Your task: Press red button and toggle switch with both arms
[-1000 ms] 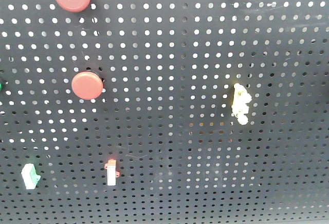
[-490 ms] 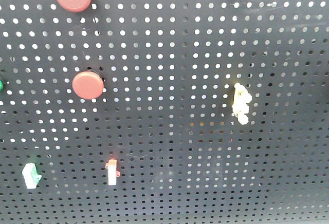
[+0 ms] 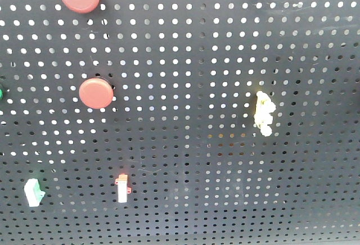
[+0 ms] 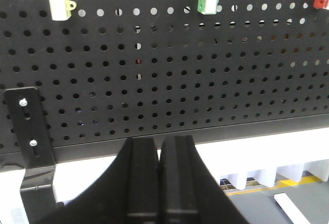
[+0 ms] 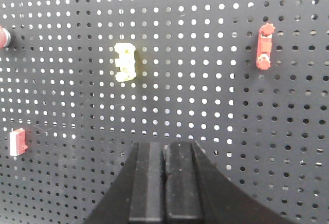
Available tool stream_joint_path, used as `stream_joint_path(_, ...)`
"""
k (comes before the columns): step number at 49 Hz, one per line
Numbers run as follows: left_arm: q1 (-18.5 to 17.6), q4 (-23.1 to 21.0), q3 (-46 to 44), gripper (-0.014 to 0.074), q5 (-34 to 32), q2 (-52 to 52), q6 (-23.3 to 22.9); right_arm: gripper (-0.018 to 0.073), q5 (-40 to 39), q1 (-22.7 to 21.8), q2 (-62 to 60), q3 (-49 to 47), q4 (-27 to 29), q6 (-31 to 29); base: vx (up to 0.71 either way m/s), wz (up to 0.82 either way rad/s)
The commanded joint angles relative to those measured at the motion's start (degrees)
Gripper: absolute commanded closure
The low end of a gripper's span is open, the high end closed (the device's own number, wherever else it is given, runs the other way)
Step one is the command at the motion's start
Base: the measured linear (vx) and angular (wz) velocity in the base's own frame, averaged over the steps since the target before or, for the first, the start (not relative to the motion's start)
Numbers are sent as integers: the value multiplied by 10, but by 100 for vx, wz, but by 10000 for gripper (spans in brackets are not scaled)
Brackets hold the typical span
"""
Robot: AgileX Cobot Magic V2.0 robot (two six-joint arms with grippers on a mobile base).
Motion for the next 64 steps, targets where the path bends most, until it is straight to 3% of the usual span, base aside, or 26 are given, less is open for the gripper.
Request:
stream_joint_path(1,1,0,18,594,-48,-9,-4,562,-36,-3,7,-16,6,-4,0,0)
stream_joint_path(25,1,0,18,594,-48,-9,-4,562,-36,-3,7,-16,3,-4,0,0)
stream_joint_path(29,1,0,18,594,-48,-9,-4,562,-27,-5,7,-14,-41,5,0,0)
stream_joint_path(32,1,0,18,594,-48,-9,-4,562,-1,-18,7,-14,-99,57,0,0)
stream_joint_path(40,1,0,18,594,-48,-9,-4,562,90,-115,7,-12,-310,336,0,0)
stream_joint_path(46,1,0,18,594,-48,-9,-4,562,49,-176,2,33,-411,475,0,0)
stream_joint_path(51,1,0,18,594,-48,-9,-4,562,-13,-183,-13,97,-440,515,0,0)
stream_joint_path(61,1,0,18,594,-48,-9,-4,562,-116,-183,-59,212,-480,499,0,0)
stream_joint_path(64,1,0,18,594,-48,-9,-4,562,-94,-179,-57,212,-493,498,0,0)
